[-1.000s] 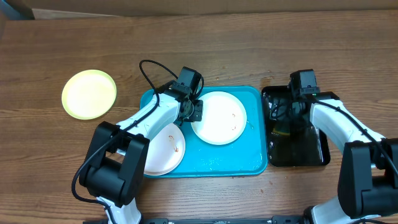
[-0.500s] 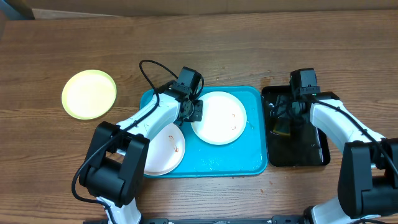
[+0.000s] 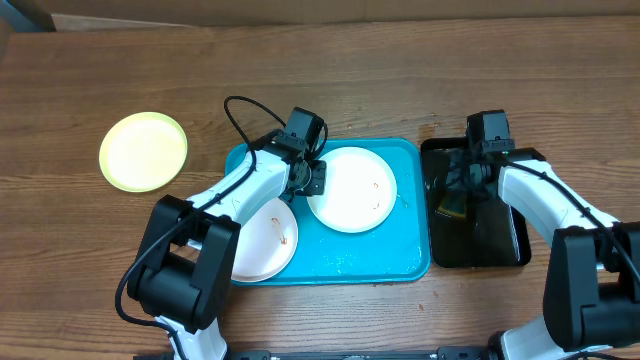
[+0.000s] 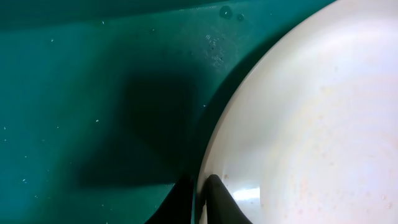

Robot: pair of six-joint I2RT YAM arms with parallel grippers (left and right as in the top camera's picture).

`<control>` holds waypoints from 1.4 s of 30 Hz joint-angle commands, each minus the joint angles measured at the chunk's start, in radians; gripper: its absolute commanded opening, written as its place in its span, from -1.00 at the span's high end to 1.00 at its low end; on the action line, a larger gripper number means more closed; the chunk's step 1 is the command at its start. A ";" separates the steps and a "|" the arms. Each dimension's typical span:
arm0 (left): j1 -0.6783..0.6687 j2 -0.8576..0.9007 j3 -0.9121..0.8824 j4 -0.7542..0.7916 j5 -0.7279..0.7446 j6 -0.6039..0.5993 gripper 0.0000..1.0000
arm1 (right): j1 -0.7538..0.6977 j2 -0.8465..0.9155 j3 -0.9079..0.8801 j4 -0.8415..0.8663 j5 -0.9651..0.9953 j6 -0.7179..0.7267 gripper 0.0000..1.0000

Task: Clean dirty plates on tray and stack at the side
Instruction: 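Rub the sponge in the black tray's water with right gripper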

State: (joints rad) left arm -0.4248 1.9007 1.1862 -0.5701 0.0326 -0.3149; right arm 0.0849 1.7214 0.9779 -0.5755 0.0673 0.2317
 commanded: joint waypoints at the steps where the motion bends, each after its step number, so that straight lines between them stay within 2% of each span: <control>1: 0.007 0.009 0.011 -0.003 -0.007 0.005 0.77 | -0.010 -0.011 0.072 -0.063 0.010 -0.003 -0.58; 6: 0.007 0.009 0.011 -0.001 -0.007 0.005 0.77 | -0.007 -0.011 0.129 -0.184 0.001 0.005 -0.50; 9: 0.007 0.009 0.011 -0.002 -0.007 0.005 0.77 | -0.008 -0.010 0.098 -0.219 -0.024 0.005 -0.09; 21: 0.007 0.009 0.011 -0.002 -0.007 0.005 0.77 | -0.007 -0.010 -0.016 -0.098 -0.092 0.038 -0.08; 29: 0.007 0.009 0.011 -0.002 -0.007 0.005 0.78 | -0.007 -0.010 -0.016 -0.072 -0.084 0.038 0.25; 31: 0.007 0.009 0.011 -0.002 -0.007 0.005 0.77 | -0.007 -0.010 -0.016 -0.069 -0.084 0.037 0.46; 33: 0.007 0.009 0.011 -0.002 -0.007 0.005 0.77 | -0.008 -0.010 -0.016 -0.068 -0.082 0.029 0.92; 37: 0.007 0.009 0.011 -0.002 -0.007 0.005 0.73 | -0.008 -0.018 0.016 -0.100 -0.003 0.029 0.93; 42: 0.007 0.009 0.011 -0.002 -0.007 0.004 0.59 | -0.008 -0.042 0.124 -0.255 0.092 0.004 0.93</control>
State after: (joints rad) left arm -0.4248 1.9007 1.1862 -0.5720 0.0322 -0.3145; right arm 0.0845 1.7214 1.0149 -0.7914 0.0685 0.2539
